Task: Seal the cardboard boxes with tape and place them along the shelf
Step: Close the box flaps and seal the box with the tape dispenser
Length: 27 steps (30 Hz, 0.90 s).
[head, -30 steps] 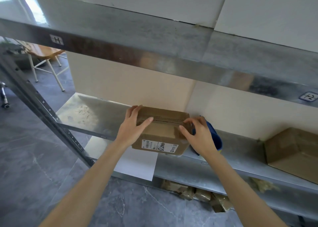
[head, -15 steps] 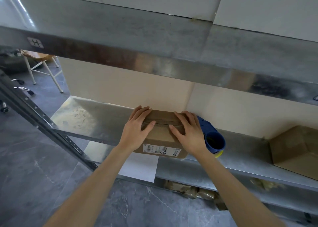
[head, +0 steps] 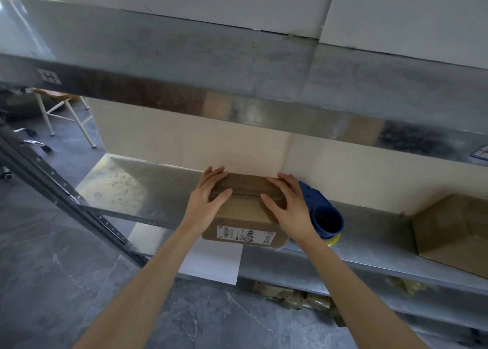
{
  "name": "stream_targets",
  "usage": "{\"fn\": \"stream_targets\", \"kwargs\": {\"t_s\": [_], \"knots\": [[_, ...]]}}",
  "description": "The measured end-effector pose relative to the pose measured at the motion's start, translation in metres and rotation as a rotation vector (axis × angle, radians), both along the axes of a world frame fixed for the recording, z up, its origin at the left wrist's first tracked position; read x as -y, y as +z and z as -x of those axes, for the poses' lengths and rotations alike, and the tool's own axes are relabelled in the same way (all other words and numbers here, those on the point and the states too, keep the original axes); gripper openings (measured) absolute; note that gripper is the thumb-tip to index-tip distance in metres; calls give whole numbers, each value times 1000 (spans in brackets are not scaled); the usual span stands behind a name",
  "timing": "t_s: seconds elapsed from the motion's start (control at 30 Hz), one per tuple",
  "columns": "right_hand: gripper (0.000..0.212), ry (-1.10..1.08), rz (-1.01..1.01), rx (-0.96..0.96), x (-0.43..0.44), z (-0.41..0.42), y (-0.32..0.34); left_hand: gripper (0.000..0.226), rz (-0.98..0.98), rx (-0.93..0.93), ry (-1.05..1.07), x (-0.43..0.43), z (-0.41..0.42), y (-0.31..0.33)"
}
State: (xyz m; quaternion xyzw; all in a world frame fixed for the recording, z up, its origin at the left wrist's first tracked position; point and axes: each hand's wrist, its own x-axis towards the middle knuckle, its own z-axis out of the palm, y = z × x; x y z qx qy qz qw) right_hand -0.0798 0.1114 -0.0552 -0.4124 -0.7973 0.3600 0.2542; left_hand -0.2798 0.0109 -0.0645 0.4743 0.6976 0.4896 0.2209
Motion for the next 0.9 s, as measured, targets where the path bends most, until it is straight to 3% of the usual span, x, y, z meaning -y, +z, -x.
{"fn": "stream_targets", "kwargs": {"t_s": [0.1,0.17,0.33,0.6,0.77,0.9], "knots": [[42,11,4,-45,3,-1,1,39,-14,-51,-2,2,0,-2],[44,14,-34,-83,6,-3,1,43,-28,-212,-7,3,-1,-4],[57,95,-230,98,7,-3,1,54,-39,-545,-70,7,0,-4],[54,132,-337,162,9,-3,2,53,12,-643,-109,10,0,0],[63,230,-408,415,6,-3,6,57,27,-726,-144,10,0,3],[65,306,-368,502,-1,-3,7,59,50,-694,-171,7,2,2]]}}
